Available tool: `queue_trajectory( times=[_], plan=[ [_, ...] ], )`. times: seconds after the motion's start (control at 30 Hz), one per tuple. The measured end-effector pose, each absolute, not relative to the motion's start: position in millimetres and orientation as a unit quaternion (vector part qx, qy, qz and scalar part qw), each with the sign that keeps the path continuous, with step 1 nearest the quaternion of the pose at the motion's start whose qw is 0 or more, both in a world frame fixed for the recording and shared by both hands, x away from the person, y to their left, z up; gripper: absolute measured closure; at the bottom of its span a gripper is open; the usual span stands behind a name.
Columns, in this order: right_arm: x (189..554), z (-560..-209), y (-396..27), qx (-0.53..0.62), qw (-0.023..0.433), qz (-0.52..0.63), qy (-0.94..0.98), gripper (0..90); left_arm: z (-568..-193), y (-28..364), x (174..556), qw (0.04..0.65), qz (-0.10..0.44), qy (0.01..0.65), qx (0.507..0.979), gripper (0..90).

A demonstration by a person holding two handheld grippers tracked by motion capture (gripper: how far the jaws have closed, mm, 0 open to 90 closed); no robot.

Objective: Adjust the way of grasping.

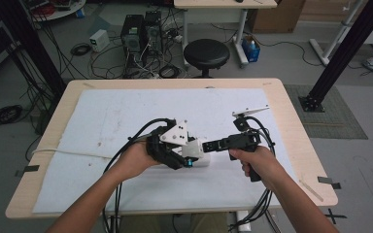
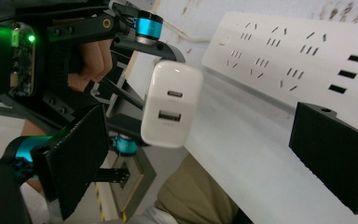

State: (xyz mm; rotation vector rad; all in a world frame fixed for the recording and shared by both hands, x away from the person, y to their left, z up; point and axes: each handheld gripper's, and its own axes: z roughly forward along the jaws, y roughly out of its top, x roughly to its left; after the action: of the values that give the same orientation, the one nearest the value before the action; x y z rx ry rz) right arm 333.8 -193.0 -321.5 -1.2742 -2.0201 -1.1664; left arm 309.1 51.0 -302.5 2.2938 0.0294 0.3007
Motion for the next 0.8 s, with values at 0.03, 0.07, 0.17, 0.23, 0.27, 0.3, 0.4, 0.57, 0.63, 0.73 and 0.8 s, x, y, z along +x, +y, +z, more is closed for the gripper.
queue_trajectory(
  times=[0.03,0.07,0.17,0.23,0.27,0.3,0.4,0.57,0.63,0.73,0.8],
  plan=[
    [334,-323,-192,-0.466,0.243,-0.426,-0.737,5.5,-302,50,309,0.401,0.119,0.011,0.909,42.4],
    [334,-325,-190,-0.467,0.249,-0.424,-0.735,6.9,-303,48,309,0.400,0.118,0.010,0.909,42.4],
    [335,-329,-186,-0.464,0.266,-0.423,-0.732,14.3,-304,45,309,0.397,0.118,0.004,0.910,42.4],
    [335,-330,-183,-0.463,0.271,-0.422,-0.731,16.0,-305,42,308,0.397,0.118,0.002,0.910,42.4],
    [336,-331,-183,-0.463,0.270,-0.421,-0.732,18.9,-306,41,308,0.397,0.118,0.002,0.910,42.4],
    [336,-332,-182,-0.462,0.273,-0.420,-0.732,20.9,-306,40,307,0.396,0.119,0.000,0.911,42.4],
    [337,-335,-180,-0.466,0.284,-0.418,-0.726,27.7,-308,39,307,0.395,0.124,-0.002,0.910,42.4],
    [339,-339,-179,-0.463,0.303,-0.426,-0.716,38.6,-308,38,307,0.393,0.130,-0.005,0.910,42.4],
    [339,-340,-179,-0.466,0.307,-0.428,-0.711,42.0,-308,38,306,0.390,0.135,-0.008,0.911,42.4],
    [340,-343,-178,-0.468,0.311,-0.425,-0.709,46.5,-308,38,305,0.390,0.138,-0.009,0.910,42.4],
    [340,-345,-178,-0.469,0.312,-0.425,-0.708,51.1,-309,38,304,0.391,0.140,-0.009,0.910,42.4]
  ],
)
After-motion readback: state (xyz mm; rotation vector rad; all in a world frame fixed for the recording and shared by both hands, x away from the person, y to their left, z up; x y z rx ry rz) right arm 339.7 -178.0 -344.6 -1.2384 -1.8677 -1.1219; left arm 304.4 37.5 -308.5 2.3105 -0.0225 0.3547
